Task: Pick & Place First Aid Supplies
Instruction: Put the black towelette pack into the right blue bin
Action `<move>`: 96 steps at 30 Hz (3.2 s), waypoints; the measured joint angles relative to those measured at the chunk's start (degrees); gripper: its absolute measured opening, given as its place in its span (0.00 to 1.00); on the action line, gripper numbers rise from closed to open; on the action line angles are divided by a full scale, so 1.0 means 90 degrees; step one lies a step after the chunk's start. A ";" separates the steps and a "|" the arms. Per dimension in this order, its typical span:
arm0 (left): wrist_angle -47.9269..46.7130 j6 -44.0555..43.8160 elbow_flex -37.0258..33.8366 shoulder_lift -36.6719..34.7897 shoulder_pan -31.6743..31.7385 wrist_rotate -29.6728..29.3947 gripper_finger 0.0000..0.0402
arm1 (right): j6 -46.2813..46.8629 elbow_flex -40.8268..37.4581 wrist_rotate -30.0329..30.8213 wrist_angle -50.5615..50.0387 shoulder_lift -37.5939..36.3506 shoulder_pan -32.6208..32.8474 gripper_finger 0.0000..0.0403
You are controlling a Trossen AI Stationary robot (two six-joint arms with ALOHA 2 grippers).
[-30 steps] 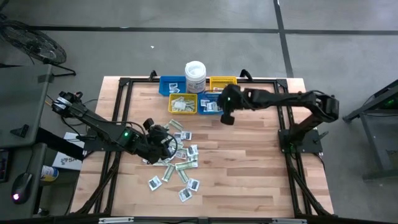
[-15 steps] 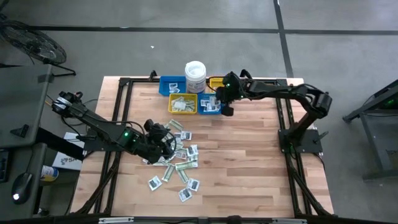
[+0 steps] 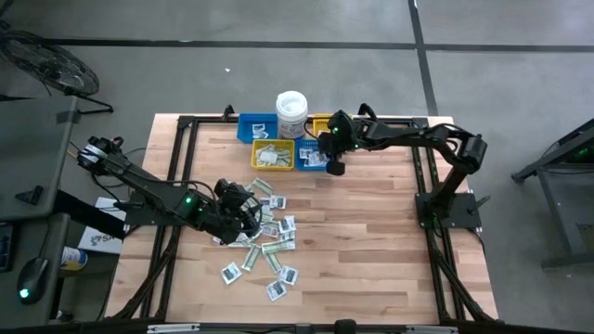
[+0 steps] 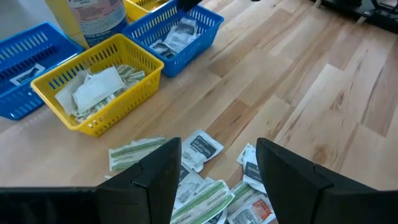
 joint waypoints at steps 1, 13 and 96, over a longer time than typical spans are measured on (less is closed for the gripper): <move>0.0000 0.0000 0.0000 0.0000 0.0000 -0.0001 0.51 | 0.0015 0.0000 0.0004 -0.0025 0.0000 0.0000 0.14; -0.0264 0.0002 0.0000 0.0000 -0.0001 -0.0007 0.51 | 0.0931 0.0000 -0.0085 -0.0217 -0.0523 0.0254 0.34; -0.0345 0.2312 0.0000 0.0347 0.0996 0.3140 0.51 | 0.3996 0.1681 0.1385 0.2058 0.3016 0.6265 0.52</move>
